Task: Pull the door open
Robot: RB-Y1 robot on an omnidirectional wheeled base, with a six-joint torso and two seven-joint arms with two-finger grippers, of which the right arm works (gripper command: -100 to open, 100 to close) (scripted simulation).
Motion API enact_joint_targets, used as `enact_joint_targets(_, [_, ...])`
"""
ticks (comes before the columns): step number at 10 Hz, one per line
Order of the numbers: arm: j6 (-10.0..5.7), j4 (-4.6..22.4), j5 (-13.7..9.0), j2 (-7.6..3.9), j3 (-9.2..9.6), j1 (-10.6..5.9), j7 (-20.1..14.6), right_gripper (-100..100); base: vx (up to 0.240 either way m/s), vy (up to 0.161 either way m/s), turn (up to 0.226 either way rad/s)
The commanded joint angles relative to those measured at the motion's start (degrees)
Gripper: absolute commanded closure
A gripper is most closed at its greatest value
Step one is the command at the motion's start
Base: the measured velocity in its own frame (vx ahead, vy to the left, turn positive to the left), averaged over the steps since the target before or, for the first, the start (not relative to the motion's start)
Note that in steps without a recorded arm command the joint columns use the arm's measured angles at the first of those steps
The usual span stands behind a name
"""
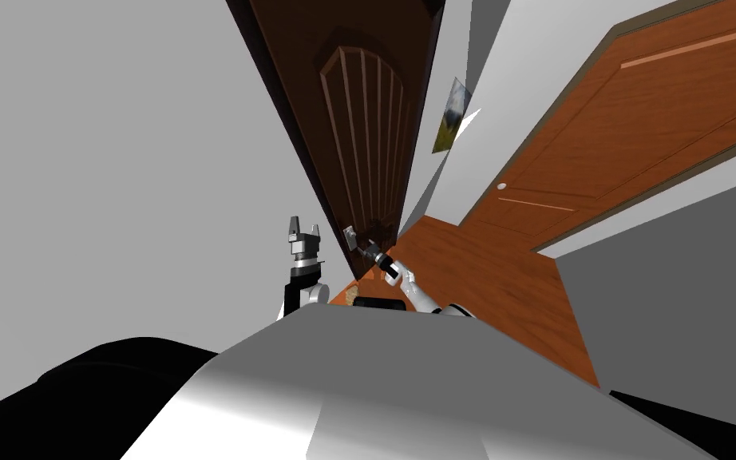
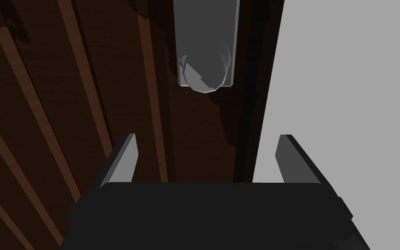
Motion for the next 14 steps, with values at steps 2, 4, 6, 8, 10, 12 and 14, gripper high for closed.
enact_joint_targets(2, [0.00, 0.30, -0.15, -0.55, -0.66, -0.17, 0.21, -100, -0.013, 0.005, 0.041])
enact_joint_targets(4, [-0.12, 0.88, -0.52, -1.48, -2.00, -0.44, 0.52, -100, -0.156, -0.143, 0.125])
enact_joint_targets(6, [-0.23, 1.40, -0.85, -2.24, -3.20, -0.68, 0.80, -100, -0.101, -0.102, 0.109])
enact_joint_targets(8, [-0.51, 2.73, -1.69, -3.91, -6.24, -1.29, 1.51, -100, -0.115, -0.070, 0.289])
enact_joint_targets(10, [-0.66, 3.49, -2.17, -4.76, -7.99, -1.64, 1.91, -100, -0.085, -0.037, 0.215])
enact_joint_targets(12, [-0.92, 4.75, -2.96, -6.01, -10.90, -2.23, 2.59, -100, -0.024, 0.005, 0.221])
enact_joint_targets(14, [-1.11, 5.64, -3.53, -6.80, -12.95, -2.64, 3.07, -100, -0.015, 0.020, 0.220])
